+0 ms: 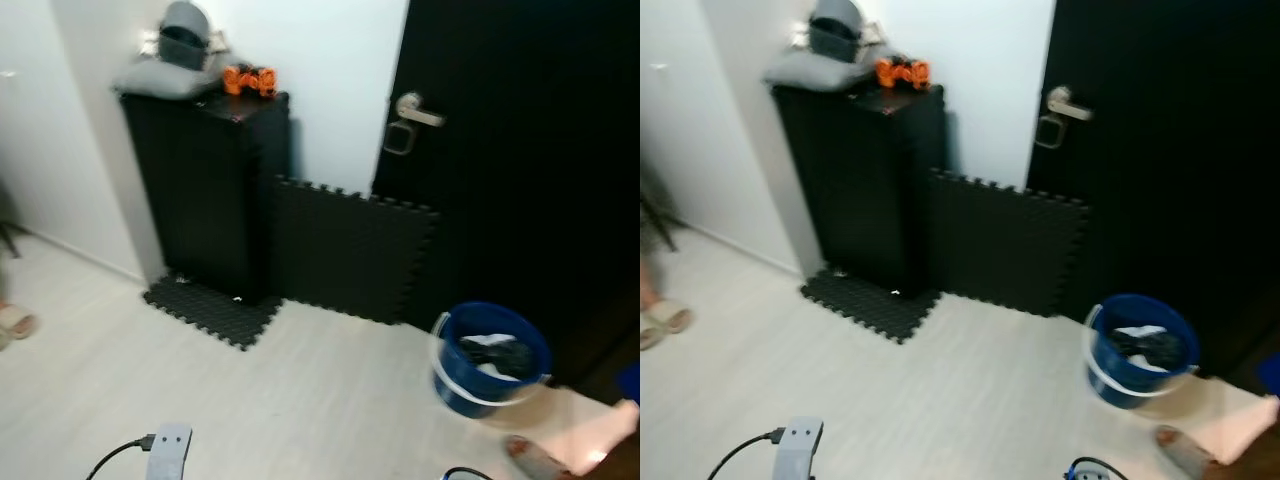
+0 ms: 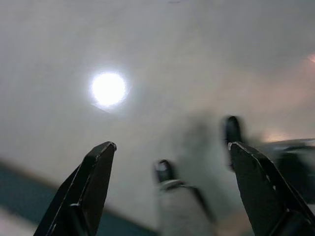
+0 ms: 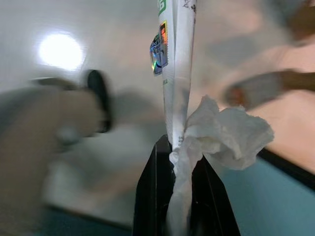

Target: Clean up the room

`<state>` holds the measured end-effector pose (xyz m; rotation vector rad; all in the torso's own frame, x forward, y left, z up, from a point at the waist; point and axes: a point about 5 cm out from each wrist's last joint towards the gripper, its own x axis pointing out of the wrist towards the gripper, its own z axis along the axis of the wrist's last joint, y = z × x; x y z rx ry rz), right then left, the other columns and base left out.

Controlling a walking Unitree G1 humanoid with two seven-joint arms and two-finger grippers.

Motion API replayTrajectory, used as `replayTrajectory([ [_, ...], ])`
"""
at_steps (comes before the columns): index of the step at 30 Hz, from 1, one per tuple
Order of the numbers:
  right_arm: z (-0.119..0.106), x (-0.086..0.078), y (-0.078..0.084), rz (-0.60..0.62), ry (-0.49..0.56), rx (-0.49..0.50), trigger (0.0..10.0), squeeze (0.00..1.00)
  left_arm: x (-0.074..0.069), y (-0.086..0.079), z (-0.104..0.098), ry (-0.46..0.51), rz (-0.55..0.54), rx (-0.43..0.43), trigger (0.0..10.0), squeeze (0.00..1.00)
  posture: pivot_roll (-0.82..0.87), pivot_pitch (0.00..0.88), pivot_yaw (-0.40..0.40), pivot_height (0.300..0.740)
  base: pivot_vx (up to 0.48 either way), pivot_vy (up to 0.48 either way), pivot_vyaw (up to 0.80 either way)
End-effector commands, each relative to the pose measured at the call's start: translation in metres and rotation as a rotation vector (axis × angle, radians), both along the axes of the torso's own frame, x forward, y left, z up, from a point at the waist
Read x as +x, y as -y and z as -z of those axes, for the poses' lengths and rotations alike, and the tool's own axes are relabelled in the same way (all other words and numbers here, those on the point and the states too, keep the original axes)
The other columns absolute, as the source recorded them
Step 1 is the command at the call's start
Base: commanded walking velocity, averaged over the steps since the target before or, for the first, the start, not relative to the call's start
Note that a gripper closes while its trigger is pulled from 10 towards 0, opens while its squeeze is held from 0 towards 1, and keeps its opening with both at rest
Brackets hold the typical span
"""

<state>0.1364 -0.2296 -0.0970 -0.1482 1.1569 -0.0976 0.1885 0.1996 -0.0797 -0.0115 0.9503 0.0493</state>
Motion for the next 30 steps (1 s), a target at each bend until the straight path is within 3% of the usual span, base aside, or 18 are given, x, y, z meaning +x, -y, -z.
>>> replayTrajectory([
  [1, 0.001, -0.001, -0.003, -0.029, -0.016, 0.004, 10.0, 0.00, -0.011, 0.000, 0.006, -0.033, -0.030, -0.009, 10.0, 0.00, 0.08, 0.008, -0.128, 0.740, 0.000, 0.000, -0.77],
  [4, 0.001, 0.000, -0.002, -0.035, -0.015, 0.001, 10.0, 0.00, -0.012, 0.000, 0.006, -0.032, -0.038, -0.013, 10.0, 0.00, 0.08, 0.008, -0.128, 0.740, 0.000, 0.000, -0.77],
  [5, -0.004, 0.010, 0.004, -0.053, 0.010, -0.015, 10.0, 0.00, -0.014, -0.002, 0.007, -0.029, -0.093, -0.038, 10.0, 0.00, 0.09, 0.010, -0.142, 0.740, 0.000, 0.000, -0.77],
  [7, -0.006, 0.013, 0.005, -0.055, 0.018, -0.018, 10.0, 0.00, -0.015, -0.003, 0.007, -0.028, -0.107, -0.044, 10.0, 0.00, 0.09, 0.010, -0.142, 0.740, 0.000, 0.000, -0.77],
  [9, -0.011, 0.027, 0.003, -0.053, 0.042, -0.022, 10.0, 0.00, -0.013, -0.006, 0.005, -0.019, -0.113, -0.051, 10.0, 0.00, 0.08, 0.010, -0.111, 0.740, 0.000, 0.000, 0.00],
  [13, -0.013, 0.035, -0.001, -0.046, 0.052, -0.021, 10.0, 0.00, -0.011, -0.008, 0.004, -0.010, -0.108, -0.052, 10.0, 0.00, 0.08, 0.009, -0.099, 0.740, 0.064, 0.000, 0.00],
  [25, -0.006, 0.023, -0.011, -0.033, 0.019, -0.010, 10.0, 0.00, -0.010, -0.010, 0.003, -0.016, -0.065, -0.043, 10.0, 0.00, 0.07, 0.014, -0.057, 0.740, 0.328, 0.000, 0.00],
  [30, -0.003, 0.012, -0.004, -0.054, -0.021, -0.043, 10.0, 0.00, -0.013, -0.011, 0.004, -0.024, -0.067, -0.046, 10.0, 0.00, 0.08, 0.017, -0.060, 0.740, 0.480, 0.000, -0.77],
])
